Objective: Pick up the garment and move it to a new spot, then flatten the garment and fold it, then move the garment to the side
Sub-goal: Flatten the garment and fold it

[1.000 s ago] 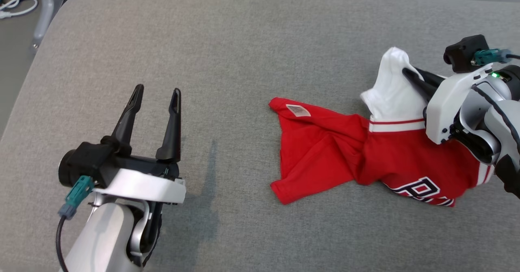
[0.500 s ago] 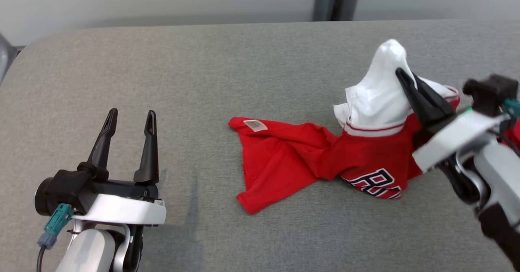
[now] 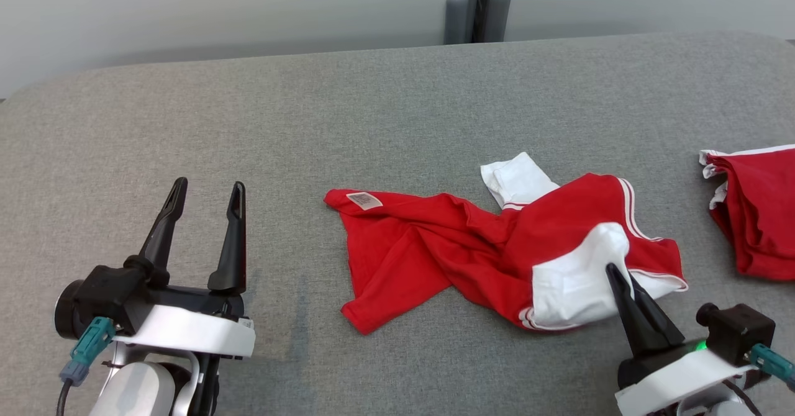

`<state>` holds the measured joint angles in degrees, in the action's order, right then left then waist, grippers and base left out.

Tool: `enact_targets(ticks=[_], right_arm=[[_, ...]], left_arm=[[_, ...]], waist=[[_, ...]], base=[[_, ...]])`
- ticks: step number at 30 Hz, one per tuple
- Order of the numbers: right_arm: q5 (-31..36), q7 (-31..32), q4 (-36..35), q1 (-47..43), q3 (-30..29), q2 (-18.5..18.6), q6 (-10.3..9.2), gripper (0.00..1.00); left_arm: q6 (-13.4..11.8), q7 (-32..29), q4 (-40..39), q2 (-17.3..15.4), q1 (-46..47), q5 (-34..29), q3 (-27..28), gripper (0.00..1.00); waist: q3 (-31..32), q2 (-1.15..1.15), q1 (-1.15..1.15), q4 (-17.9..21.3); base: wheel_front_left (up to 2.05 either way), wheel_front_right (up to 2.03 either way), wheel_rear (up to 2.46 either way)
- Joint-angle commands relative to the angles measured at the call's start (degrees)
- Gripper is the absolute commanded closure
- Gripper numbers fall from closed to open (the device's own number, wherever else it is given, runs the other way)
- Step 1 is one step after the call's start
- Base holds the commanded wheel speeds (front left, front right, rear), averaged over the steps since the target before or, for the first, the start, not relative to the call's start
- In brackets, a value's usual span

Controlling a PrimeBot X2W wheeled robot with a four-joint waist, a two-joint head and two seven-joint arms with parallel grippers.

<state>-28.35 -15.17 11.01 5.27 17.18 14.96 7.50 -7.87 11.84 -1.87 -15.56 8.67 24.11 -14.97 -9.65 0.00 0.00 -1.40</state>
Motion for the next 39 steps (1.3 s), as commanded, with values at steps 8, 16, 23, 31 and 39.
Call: enact_targets(ticks=[8,16,23,31,39], right_arm=[[1.04,-0.08,6.34,-1.26,-4.29,-2.44,-0.02,0.00],[5.07,-0.07,3.40,-2.92,-11.24,-2.53,-0.02,0.00],[10.57,1.09,-3.06,-2.31,-17.22,-3.19,-0.02,0.00],[13.92,6.34,-10.50,-5.58,-16.10,-5.35,-0.02,0.00],[13.91,7.74,-12.52,-6.66,-16.09,-6.32,-0.02,0.00]], left_arm=[[-0.40,-0.63,-0.49,-0.79,-1.20,0.04,-0.44,0.00],[-1.31,-0.88,-0.96,-1.30,-3.06,0.33,-0.23,0.00],[-2.29,-0.44,-1.53,-1.38,-5.13,0.11,-0.33,0.00],[-3.13,-0.25,-1.88,-1.14,-8.10,0.31,-0.99,0.00],[-3.36,-0.62,-2.28,-1.26,-8.06,0.39,-1.47,0.00]], waist=[[0.47,0.00,0.00,0.84],[1.84,0.00,0.00,1.93],[3.21,0.00,0.00,2.75],[5.19,0.00,0.00,2.52],[5.30,0.00,0.00,2.32]], base=[[0.00,0.00,0.00],[0.00,0.00,0.00],[0.00,0.00,0.00],[0.00,0.00,0.00],[0.00,0.00,0.00]])
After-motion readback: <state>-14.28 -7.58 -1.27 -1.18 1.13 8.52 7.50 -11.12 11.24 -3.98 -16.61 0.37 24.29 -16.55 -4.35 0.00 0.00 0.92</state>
